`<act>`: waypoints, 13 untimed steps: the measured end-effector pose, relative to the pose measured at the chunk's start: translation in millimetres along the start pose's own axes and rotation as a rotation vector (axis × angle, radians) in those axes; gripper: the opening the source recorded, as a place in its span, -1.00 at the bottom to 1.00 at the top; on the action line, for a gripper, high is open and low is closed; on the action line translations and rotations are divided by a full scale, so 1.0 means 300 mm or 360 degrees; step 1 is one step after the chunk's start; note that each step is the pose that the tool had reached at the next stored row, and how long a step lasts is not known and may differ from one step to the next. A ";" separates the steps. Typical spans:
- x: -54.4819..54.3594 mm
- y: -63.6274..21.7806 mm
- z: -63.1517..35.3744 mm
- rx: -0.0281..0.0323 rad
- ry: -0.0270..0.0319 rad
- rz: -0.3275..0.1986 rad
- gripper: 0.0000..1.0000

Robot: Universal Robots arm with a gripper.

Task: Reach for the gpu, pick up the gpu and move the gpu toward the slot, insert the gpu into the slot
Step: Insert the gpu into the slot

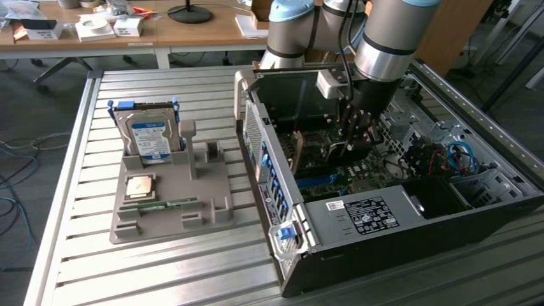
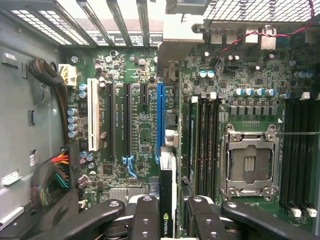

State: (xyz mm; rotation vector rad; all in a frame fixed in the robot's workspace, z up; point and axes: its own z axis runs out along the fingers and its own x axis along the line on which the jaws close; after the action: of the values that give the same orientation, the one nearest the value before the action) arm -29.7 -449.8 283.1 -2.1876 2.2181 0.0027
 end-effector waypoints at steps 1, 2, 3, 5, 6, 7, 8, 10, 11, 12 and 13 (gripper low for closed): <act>0.000 0.000 0.001 0.00000 -0.00001 0.0000 -0.47; 0.000 0.000 0.002 0.00000 0.00000 0.0000 -0.47; 0.000 0.000 0.003 -0.00001 0.00001 0.0000 -0.47; 0.000 0.000 0.005 -0.00002 0.00005 0.0000 -0.47; 0.000 0.000 0.005 -0.00001 0.00002 0.0000 -0.47; 0.000 0.000 0.005 -0.00001 0.00002 0.0000 -0.47; 0.000 0.000 0.006 0.00000 0.00002 0.0000 -0.47; 0.000 0.000 0.007 0.00000 0.00000 0.0000 -0.47; 0.000 0.000 0.008 0.00000 0.00003 0.0000 -0.47; 0.000 0.000 0.008 -0.00002 0.00004 0.0000 -0.47; 0.000 0.000 0.008 -0.00001 0.00002 0.0000 -0.47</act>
State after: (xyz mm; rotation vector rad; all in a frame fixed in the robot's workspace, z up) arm -29.7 -449.8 280.6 -2.1877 2.2182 0.0026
